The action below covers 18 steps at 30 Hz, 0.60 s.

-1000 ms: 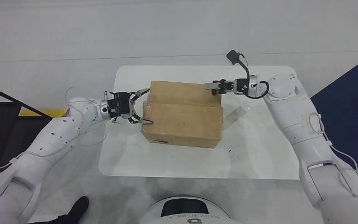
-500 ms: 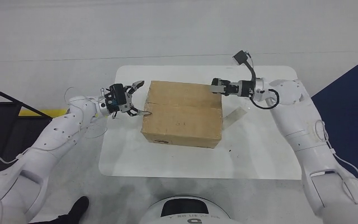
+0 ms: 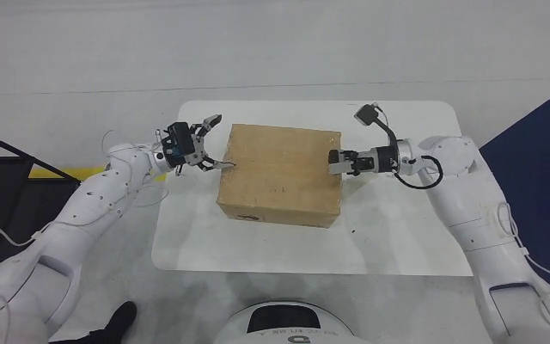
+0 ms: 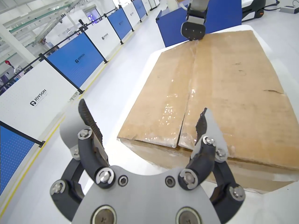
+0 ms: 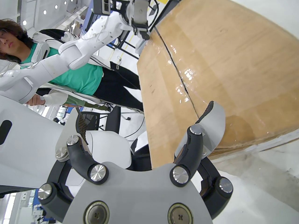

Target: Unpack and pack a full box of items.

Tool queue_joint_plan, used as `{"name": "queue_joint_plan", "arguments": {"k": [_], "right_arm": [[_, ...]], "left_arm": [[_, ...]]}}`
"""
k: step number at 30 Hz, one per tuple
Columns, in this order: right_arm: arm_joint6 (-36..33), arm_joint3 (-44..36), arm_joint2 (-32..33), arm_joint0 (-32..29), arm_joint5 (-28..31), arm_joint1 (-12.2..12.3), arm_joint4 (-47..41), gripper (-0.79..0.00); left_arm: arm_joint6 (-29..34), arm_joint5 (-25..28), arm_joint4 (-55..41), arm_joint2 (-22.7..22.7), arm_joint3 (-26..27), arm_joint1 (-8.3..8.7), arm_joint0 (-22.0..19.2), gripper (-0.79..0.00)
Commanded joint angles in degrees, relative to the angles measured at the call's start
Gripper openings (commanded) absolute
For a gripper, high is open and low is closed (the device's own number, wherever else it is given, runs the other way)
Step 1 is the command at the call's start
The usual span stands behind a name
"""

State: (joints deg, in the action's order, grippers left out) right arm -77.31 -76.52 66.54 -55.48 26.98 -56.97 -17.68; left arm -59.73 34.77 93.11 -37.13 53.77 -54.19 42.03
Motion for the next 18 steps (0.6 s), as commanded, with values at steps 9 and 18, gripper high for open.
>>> {"name": "queue_joint_plan", "arguments": {"k": [9,18], "right_arm": [[-1.0,5.4,-3.6,3.8,-1.0,-0.3,-1.0,0.0],[-0.4,6.8,-4.9,5.1,-0.4,-0.3,-1.8,0.0]], "left_arm": [[-0.8,0.9,0.6,-1.8,0.6,0.22,0.7,0.0],[-1.2,8.5,-5.7,-1.5,0.2,0.51,0.1,0.0]]}}
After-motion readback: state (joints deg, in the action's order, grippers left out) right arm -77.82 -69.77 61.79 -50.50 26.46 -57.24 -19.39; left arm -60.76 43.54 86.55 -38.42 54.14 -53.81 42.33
